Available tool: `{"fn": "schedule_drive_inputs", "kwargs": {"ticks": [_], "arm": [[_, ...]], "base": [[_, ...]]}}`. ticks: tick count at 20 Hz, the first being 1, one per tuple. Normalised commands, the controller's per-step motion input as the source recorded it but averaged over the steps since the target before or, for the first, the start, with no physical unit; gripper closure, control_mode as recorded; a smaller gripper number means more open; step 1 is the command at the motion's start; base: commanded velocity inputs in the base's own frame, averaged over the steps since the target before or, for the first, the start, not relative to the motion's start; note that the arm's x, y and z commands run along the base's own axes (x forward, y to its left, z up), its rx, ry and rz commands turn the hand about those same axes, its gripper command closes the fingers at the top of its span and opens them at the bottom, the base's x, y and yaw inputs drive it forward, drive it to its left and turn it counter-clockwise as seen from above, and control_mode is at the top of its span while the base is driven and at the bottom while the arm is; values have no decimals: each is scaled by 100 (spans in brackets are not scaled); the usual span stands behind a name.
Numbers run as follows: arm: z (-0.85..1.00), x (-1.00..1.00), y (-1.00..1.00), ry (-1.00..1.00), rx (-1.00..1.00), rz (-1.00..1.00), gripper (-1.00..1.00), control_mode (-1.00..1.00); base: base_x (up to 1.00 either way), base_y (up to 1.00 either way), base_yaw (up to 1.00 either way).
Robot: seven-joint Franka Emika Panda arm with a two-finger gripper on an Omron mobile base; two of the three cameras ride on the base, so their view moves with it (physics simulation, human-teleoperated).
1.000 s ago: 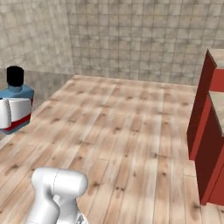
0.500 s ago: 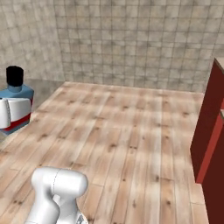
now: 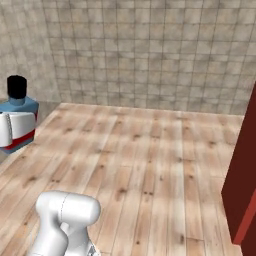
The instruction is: There is a bowl on the dining counter. Grab a lemon wedge from the fridge and place it in the bowl. Then get the liquor bottle and glass cup from the cabinet and place them next to the bowl.
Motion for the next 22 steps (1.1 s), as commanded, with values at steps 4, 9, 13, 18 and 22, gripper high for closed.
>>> {"fn": "schedule_drive_inputs", "kwargs": {"ticks": [4,9,13,18,22], "arm": [[0,0,0,0,0,0,100,100],[0,0,0,0,0,0,100,100],[0,0,0,0,0,0,100,100],[0,0,0,0,0,0,100,100],[0,0,0,0,0,0,100,100]], "base": [[100,35,-13],[100,31,-14],[100,32,-16],[100,29,-19],[100,32,-23]]}}
